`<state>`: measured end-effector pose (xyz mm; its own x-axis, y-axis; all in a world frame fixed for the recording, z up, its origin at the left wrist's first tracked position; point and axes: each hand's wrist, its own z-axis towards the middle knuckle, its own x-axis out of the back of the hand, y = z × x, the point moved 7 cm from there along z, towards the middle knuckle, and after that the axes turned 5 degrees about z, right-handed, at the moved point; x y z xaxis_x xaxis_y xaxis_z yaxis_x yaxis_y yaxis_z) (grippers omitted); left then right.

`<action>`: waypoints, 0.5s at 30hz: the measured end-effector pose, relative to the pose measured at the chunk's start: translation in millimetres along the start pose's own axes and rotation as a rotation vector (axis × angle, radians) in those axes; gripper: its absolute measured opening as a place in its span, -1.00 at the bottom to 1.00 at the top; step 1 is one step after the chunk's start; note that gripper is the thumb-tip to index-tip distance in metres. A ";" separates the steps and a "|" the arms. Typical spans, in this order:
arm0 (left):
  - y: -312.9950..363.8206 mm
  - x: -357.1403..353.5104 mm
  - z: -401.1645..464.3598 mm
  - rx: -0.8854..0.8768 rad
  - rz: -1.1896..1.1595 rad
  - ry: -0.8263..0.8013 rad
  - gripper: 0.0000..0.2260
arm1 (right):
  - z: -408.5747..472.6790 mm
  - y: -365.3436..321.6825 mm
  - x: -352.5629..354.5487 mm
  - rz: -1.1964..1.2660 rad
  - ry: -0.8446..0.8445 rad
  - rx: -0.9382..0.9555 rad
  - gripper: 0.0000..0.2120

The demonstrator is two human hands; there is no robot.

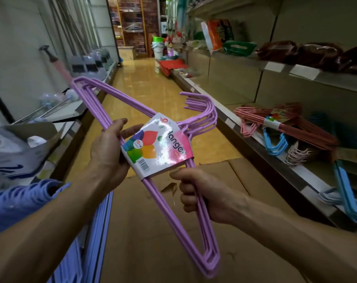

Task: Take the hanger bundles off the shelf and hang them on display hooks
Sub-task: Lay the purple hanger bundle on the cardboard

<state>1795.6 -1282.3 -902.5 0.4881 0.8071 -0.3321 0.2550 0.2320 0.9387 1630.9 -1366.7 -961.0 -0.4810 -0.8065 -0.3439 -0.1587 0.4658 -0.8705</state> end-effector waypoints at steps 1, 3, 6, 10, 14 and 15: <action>2.4 5.1 0.1 0.002 0.059 0.001 -0.67 | 2.9 1.4 -1.5 -0.004 0.023 0.025 -0.71; 7.3 16.0 0.9 -0.021 0.214 0.011 -0.71 | 7.0 2.8 -2.1 -0.041 0.079 0.080 -0.65; 14.9 39.1 5.7 -0.069 0.403 0.060 -0.83 | 12.1 3.5 -1.3 -0.132 0.151 0.136 -0.66; 20.5 71.5 10.8 -0.063 0.569 0.129 -0.61 | 20.1 10.0 -1.1 -0.229 0.208 0.146 -0.75; 26.1 81.5 9.0 -0.152 0.766 0.112 -0.67 | 31.6 24.6 3.5 -0.336 0.302 0.128 -0.89; 26.3 77.5 7.1 -0.192 0.826 0.081 -0.73 | 34.1 27.7 3.6 -0.362 0.323 0.127 -0.91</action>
<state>1846.1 -1217.5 -904.2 0.3922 0.7927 0.4667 -0.3065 -0.3657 0.8788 1654.2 -1369.1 -998.4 -0.6605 -0.7445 0.0970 -0.2677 0.1128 -0.9569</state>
